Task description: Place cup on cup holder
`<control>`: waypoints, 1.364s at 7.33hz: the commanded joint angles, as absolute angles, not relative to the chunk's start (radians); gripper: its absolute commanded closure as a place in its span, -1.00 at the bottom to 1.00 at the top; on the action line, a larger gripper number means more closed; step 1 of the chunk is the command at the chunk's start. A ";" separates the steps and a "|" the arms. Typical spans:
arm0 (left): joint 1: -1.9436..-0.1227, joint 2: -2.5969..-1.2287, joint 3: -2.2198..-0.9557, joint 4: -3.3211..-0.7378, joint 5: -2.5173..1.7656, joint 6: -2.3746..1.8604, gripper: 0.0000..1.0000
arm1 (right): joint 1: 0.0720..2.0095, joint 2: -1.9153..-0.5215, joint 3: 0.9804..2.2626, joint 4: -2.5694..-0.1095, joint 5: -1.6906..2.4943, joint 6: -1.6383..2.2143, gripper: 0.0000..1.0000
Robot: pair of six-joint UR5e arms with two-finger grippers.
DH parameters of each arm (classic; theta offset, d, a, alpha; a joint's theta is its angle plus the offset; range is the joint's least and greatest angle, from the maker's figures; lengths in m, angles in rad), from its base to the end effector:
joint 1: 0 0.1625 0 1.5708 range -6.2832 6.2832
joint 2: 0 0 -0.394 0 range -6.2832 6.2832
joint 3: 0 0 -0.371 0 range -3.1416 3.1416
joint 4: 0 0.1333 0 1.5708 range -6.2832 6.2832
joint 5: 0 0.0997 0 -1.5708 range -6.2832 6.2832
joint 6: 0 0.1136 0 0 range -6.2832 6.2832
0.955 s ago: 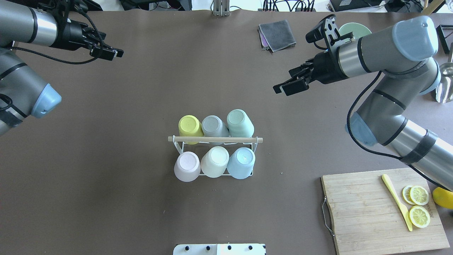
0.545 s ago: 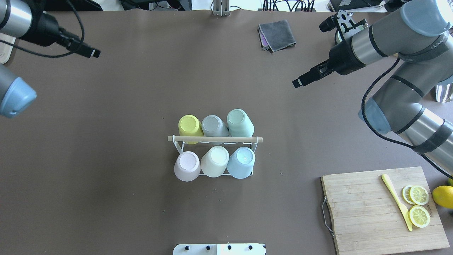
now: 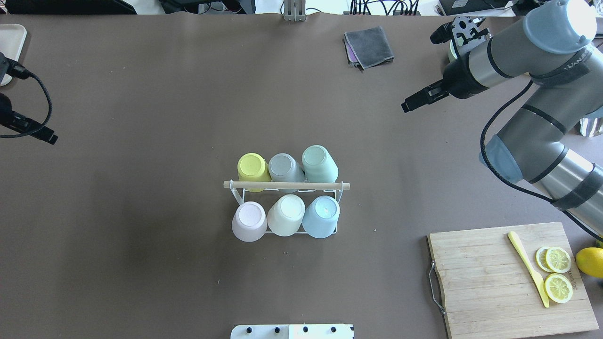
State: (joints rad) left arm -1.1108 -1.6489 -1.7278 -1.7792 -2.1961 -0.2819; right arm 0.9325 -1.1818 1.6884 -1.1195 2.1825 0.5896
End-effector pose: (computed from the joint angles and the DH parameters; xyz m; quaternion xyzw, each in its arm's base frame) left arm 0.1715 -0.4966 0.5093 0.0863 0.3555 0.1499 0.9185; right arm -0.3072 -0.5282 0.3190 0.2053 -0.4716 -0.1593 0.8427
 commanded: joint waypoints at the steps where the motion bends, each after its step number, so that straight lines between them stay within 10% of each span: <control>1: -1.170 -1.660 -1.685 -1.570 -2.180 -0.180 -0.96 | 0.925 -1.166 1.796 -1.394 2.169 0.591 -1.00; 10: -1.707 -1.439 -1.664 -1.562 -2.335 -0.008 -0.96 | 1.250 -1.481 1.930 -1.756 2.250 0.562 -1.00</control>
State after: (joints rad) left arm -1.6670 -1.5001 -1.6119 -1.5594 -2.3404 -0.0099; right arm 1.1885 -1.4083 1.9323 -1.7581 2.2219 0.5807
